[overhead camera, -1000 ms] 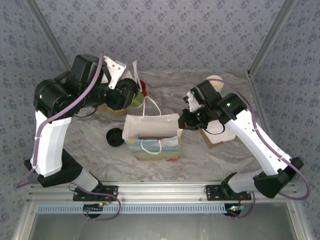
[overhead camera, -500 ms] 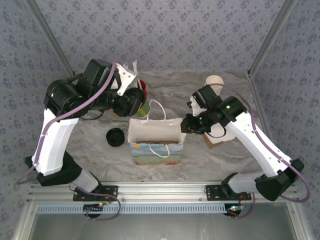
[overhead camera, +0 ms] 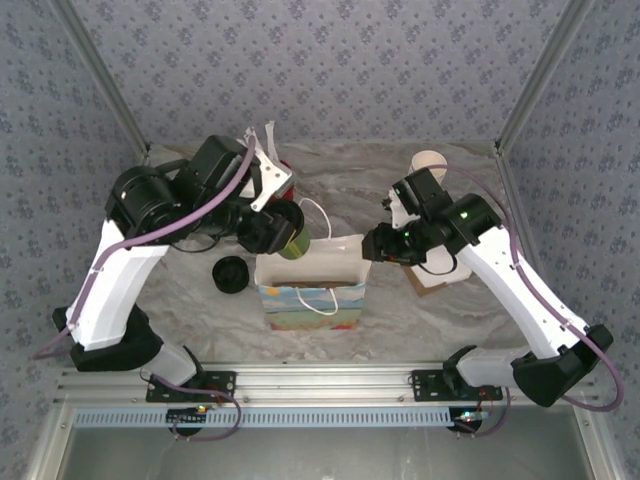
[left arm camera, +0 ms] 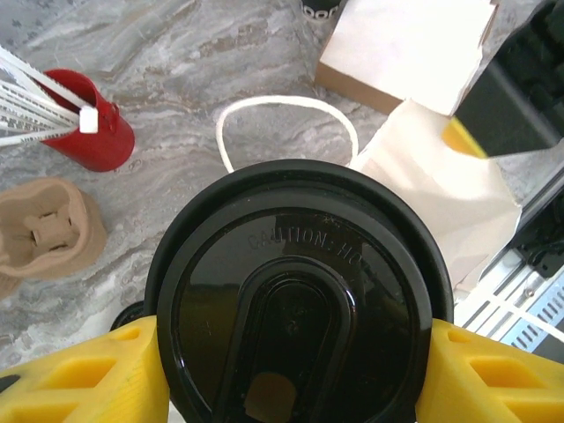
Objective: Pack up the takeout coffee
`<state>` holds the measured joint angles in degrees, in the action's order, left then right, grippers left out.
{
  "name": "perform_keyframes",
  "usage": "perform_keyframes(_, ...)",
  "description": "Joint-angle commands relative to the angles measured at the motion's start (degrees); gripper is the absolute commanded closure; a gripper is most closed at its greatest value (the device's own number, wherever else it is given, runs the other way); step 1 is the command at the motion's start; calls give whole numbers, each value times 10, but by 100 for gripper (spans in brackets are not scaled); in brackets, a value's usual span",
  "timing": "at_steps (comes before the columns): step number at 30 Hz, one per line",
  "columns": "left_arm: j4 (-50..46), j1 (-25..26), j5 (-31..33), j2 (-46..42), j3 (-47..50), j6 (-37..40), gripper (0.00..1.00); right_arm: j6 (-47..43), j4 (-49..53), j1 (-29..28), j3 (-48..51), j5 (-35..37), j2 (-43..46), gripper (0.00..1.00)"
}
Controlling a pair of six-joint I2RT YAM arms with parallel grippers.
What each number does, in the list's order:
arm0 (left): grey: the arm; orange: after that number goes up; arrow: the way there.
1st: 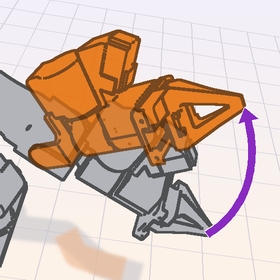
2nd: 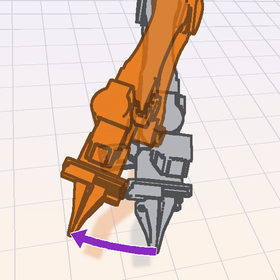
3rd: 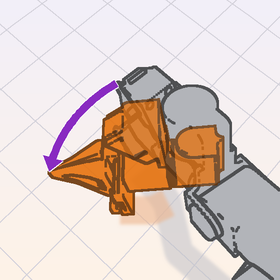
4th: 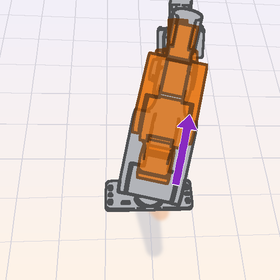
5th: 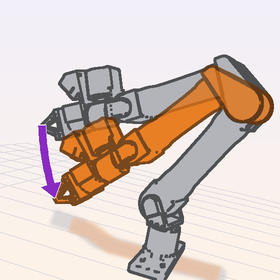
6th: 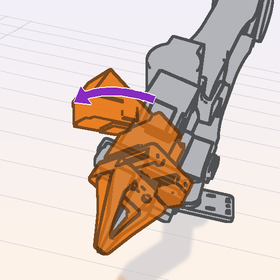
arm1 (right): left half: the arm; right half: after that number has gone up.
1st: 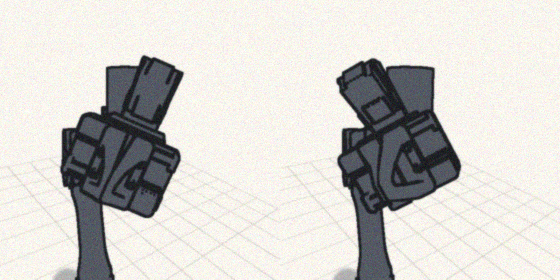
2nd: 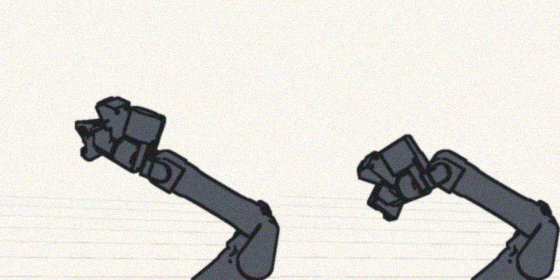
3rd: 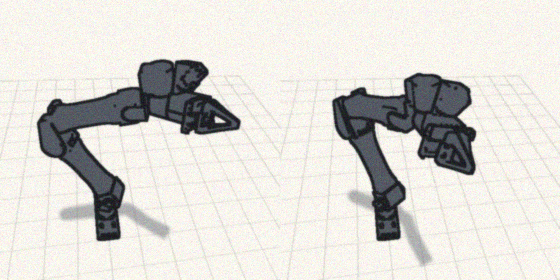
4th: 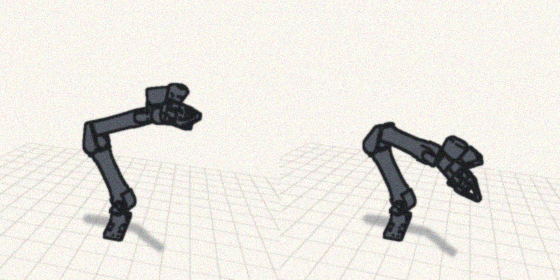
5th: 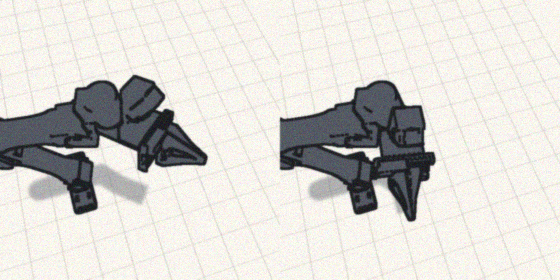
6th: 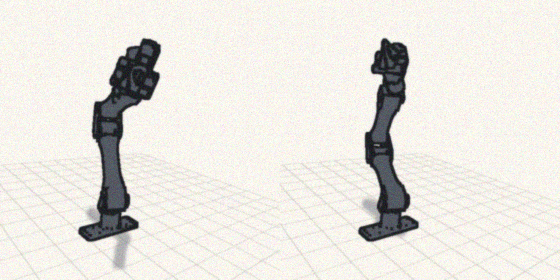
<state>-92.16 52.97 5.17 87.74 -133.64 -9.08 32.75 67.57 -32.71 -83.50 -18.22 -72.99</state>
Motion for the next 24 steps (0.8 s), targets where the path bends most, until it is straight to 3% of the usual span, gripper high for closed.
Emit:
perform_keyframes(1, -40, 5, 3, -17, 23, -7, 37, 1, -4, 8, 1, 4, 5, 53)
perform_keyframes(24, 93, 5, -29, -75, 269, 9, 40, 2, -43, 5, 21, -27, 3, 45)
